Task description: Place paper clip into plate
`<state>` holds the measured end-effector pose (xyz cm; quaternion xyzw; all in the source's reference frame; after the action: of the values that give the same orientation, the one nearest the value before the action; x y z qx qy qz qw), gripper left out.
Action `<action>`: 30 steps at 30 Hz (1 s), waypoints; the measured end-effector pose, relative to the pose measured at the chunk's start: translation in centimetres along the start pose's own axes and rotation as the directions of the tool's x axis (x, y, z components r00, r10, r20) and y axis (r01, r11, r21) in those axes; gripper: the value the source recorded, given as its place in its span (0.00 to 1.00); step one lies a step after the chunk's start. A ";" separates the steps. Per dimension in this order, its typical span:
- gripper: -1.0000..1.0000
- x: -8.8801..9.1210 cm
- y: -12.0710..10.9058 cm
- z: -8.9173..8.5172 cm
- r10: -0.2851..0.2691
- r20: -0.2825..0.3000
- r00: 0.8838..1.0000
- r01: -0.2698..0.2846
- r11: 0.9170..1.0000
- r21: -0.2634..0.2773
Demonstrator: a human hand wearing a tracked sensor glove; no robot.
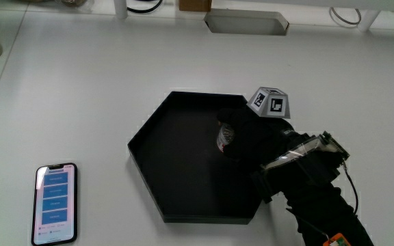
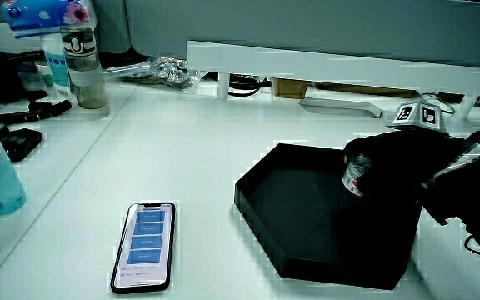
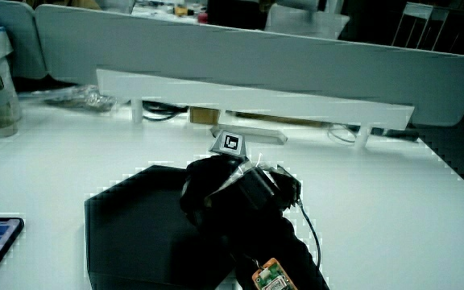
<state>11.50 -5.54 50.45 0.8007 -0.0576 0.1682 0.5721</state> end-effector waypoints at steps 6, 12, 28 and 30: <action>0.50 -1.7 0.3 -0.5 0.023 0.083 0.996 -0.029 0.997 0.076; 0.50 -2.4 1.4 -1.3 0.021 0.094 0.995 -0.027 0.998 0.062; 0.50 -2.1 3.6 -3.5 -0.024 0.132 0.991 0.024 1.000 0.002; 0.50 -2.4 3.4 -3.5 -0.025 0.138 0.990 0.021 0.999 0.031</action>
<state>7.57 -3.64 53.70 0.8193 -0.0854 0.1067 0.5568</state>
